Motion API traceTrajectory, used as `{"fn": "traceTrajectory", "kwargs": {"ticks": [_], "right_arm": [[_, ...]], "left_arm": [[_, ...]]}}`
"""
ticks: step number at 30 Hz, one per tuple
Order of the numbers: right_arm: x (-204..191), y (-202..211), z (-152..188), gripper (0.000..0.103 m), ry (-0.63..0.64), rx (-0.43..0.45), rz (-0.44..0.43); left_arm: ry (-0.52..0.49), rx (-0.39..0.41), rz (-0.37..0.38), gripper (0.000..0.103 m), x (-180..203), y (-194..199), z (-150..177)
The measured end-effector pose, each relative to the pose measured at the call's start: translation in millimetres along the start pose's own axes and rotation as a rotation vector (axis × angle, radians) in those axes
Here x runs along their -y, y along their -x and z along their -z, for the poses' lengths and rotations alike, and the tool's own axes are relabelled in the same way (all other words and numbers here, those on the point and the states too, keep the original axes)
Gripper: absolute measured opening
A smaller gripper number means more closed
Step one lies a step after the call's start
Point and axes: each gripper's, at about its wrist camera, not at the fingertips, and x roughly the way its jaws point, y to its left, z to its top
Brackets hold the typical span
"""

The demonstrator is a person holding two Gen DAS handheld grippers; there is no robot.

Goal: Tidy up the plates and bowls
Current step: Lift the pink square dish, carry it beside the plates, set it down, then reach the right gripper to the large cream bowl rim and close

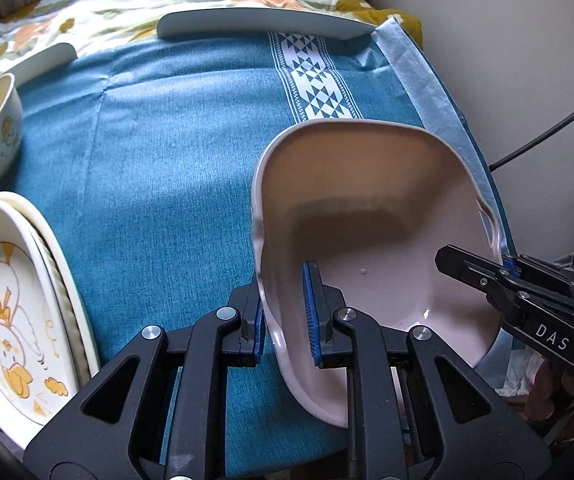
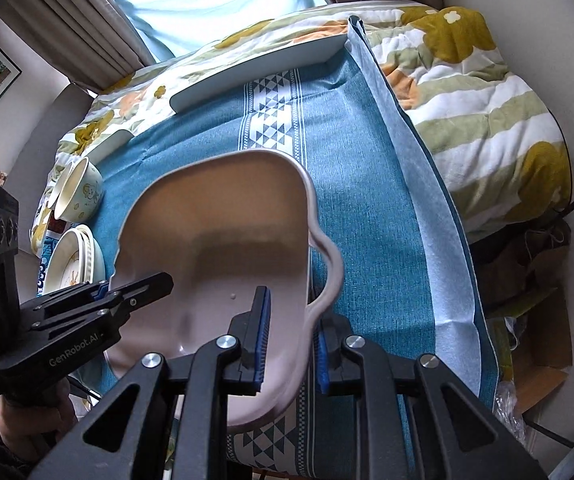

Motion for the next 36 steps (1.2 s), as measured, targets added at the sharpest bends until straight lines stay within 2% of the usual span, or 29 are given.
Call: {"fn": "traceTrajectory", "kwargs": {"ticks": [6,8,10,11,15,20,23,26,27,28,29,31,33,35,36], "right_arm": [[-3.2,-1.7,-1.1,0.018,0.046,-0.024,0.015],[-2.5,1.0,-1.2,0.018,0.052,-0.016,0.015],[0.1,2.7,-1.6,0.018,0.044,-0.011,0.015],[1.5,4.0,-1.8,0.018,0.041,-0.010,0.017],[4.0,19.0,1.2,0.018,0.035,0.010,0.019],[-2.9,63.0,6.0,0.018,0.058,0.096,0.046],[-23.8,95.8,0.3,0.018,0.117,0.168,0.034],[-58.7,122.4,-9.6,0.019,0.201,0.231,-0.020],[-71.9,127.7,-13.0,0.021,0.228,0.246,-0.041],[-85.7,131.0,-16.4,0.032,0.254,0.256,-0.066],[-99.6,133.0,-19.6,0.041,0.281,0.261,-0.095],[-127.8,131.4,-25.1,0.084,0.331,0.275,-0.144],[-156.8,124.0,-31.3,0.093,0.372,0.284,-0.181],[-184.2,112.5,-38.3,0.095,0.400,0.294,-0.209],[-196.7,105.2,-42.7,0.101,0.407,0.296,-0.227]], "left_arm": [[0.003,-0.001,-0.011,0.023,2.0,2.7,-3.9],[0.006,0.010,-0.016,0.032,0.8,6.7,-5.2],[0.018,0.026,-0.019,0.051,-1.3,11.4,-6.4],[0.025,0.037,-0.019,0.053,-2.1,13.9,-6.9],[0.034,0.063,-0.020,0.053,-3.8,30.4,-6.7],[0.065,0.129,-0.020,0.053,-13.3,75.7,1.3],[0.088,0.204,-0.035,0.053,-23.0,118.0,7.6],[0.115,0.286,-0.062,0.057,-37.7,163.6,12.1],[0.127,0.312,-0.073,0.064,-43.2,177.0,11.9],[0.139,0.341,-0.088,0.076,-50.1,191.7,13.4],[0.152,0.373,-0.106,0.082,-58.0,205.7,14.9],[0.172,0.431,-0.141,0.101,-75.5,228.4,17.6],[0.195,0.463,-0.184,0.103,-98.6,245.5,19.8],[0.222,0.454,-0.228,0.103,-128.0,252.8,17.3],[0.236,0.444,-0.243,0.103,-143.8,255.1,16.4]]}}
